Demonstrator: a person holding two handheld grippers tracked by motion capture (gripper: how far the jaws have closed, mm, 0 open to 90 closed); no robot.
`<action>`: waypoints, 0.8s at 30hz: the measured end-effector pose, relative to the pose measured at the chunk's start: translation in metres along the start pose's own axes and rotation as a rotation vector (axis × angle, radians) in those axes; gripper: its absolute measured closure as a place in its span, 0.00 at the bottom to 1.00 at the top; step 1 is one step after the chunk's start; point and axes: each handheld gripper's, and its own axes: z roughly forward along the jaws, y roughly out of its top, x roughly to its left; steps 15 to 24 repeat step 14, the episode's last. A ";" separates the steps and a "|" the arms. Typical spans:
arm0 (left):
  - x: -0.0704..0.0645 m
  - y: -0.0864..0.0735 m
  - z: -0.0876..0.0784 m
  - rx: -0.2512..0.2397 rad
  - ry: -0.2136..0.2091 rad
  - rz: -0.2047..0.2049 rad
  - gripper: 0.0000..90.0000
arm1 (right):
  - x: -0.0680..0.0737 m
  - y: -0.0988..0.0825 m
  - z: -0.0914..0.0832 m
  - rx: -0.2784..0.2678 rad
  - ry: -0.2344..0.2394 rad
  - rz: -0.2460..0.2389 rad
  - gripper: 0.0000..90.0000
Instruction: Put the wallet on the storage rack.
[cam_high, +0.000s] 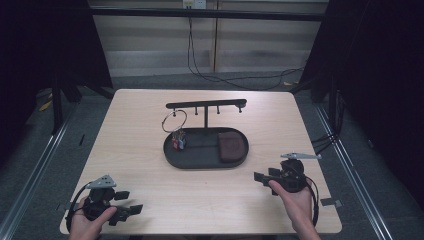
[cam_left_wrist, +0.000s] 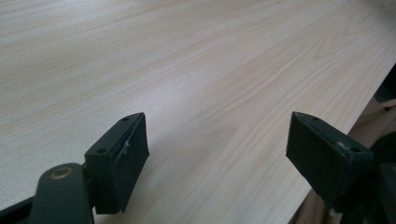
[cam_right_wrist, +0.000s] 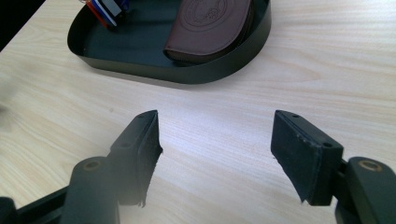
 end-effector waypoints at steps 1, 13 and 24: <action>0.000 0.000 -0.001 -0.006 -0.004 -0.001 0.23 | 0.001 -0.001 -0.002 -0.002 -0.005 -0.007 0.37; 0.001 0.000 -0.002 -0.022 -0.009 -0.012 0.23 | 0.005 -0.037 -0.006 -0.027 -0.005 -0.004 0.36; 0.002 0.000 -0.003 -0.023 -0.010 -0.014 0.23 | 0.005 -0.037 -0.006 -0.027 -0.005 -0.004 0.36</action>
